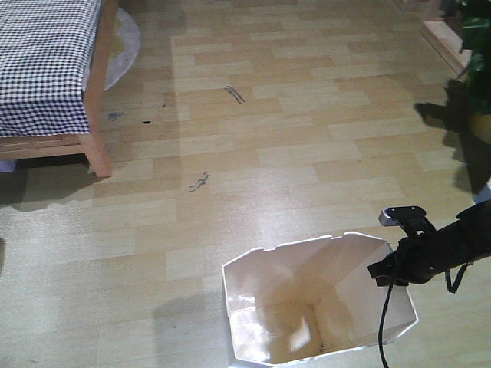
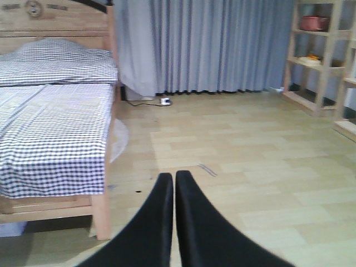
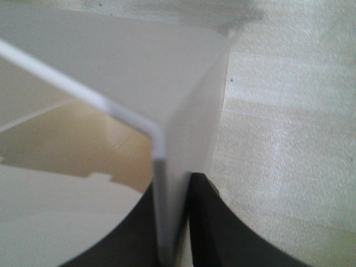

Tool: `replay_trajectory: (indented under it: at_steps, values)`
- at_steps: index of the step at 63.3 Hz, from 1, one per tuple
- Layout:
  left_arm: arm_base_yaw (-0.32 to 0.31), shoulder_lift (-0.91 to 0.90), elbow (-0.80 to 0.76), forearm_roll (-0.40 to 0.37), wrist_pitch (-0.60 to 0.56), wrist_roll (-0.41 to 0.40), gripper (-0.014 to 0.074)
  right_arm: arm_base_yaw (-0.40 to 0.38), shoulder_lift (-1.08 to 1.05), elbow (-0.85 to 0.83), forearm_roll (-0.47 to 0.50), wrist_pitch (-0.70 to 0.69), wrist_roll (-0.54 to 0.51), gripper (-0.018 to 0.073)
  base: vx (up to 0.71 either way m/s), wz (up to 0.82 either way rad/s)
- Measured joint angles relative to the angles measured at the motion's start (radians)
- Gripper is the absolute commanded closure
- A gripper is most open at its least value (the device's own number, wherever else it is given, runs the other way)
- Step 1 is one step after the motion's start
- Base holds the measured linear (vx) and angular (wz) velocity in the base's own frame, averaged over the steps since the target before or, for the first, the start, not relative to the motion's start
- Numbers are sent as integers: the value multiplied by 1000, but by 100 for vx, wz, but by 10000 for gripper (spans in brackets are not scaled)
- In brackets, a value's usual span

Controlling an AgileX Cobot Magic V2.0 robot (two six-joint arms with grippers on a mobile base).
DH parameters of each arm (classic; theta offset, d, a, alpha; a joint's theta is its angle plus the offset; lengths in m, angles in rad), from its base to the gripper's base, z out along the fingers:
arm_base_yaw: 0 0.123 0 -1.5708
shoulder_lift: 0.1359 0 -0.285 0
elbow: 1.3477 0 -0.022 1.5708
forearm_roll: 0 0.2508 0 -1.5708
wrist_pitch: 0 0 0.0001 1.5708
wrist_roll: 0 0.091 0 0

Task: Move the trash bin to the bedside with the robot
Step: 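Turn the base away from the desk toward the bed, holding the bin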

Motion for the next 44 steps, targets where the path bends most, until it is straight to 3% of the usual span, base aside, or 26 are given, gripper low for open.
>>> replay_trajectory:
  at_steps: [18,44]
  values:
    - [0,0,0,0,0,0,602,0,0,0,-2,1,0,565,21,18]
    - [0,0,0,0,0,0,602,0,0,0,-3,0,0,565,30,-4]
